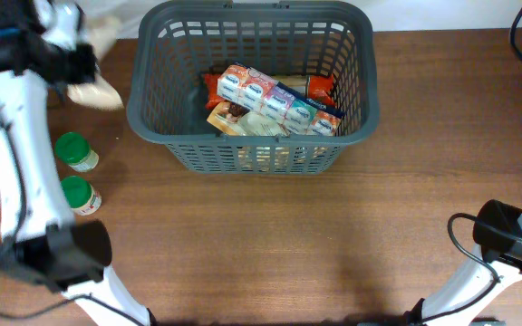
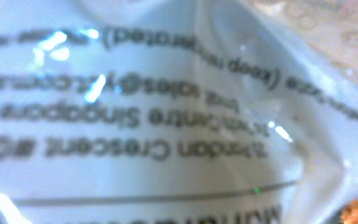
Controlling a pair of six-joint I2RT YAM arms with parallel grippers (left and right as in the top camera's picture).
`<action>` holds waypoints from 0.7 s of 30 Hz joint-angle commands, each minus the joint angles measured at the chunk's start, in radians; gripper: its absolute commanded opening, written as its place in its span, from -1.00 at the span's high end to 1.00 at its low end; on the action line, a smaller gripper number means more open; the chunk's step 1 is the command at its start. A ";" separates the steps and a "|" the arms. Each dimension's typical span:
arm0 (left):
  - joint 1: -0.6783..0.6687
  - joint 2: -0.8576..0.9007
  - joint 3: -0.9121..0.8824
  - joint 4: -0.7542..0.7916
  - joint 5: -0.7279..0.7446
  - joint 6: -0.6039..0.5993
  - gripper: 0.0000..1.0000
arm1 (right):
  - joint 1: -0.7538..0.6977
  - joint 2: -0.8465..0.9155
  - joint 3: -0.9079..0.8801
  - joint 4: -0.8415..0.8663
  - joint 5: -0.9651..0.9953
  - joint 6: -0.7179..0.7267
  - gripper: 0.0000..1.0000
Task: Pack container
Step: 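Grasp the cream paper bag with the left gripper, then move the paper bag into the basket and release it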
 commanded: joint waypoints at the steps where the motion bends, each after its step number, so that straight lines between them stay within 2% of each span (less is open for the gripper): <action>1: -0.045 -0.076 0.098 0.030 0.002 0.198 0.96 | -0.003 -0.008 -0.005 0.001 -0.002 0.012 -0.97; 5: -0.179 -0.098 0.118 0.052 0.050 0.547 0.97 | -0.003 -0.008 -0.005 0.001 -0.002 0.012 -0.98; 11: -0.409 0.005 0.116 0.086 0.050 0.935 0.96 | -0.003 -0.008 -0.005 0.001 -0.002 0.012 -0.98; 14: -0.499 0.116 0.116 0.134 0.050 1.036 0.96 | -0.003 -0.008 -0.005 0.001 -0.002 0.012 -0.97; 21: -0.597 0.321 0.116 0.204 0.043 1.067 0.96 | -0.003 -0.008 -0.005 0.001 -0.002 0.012 -0.97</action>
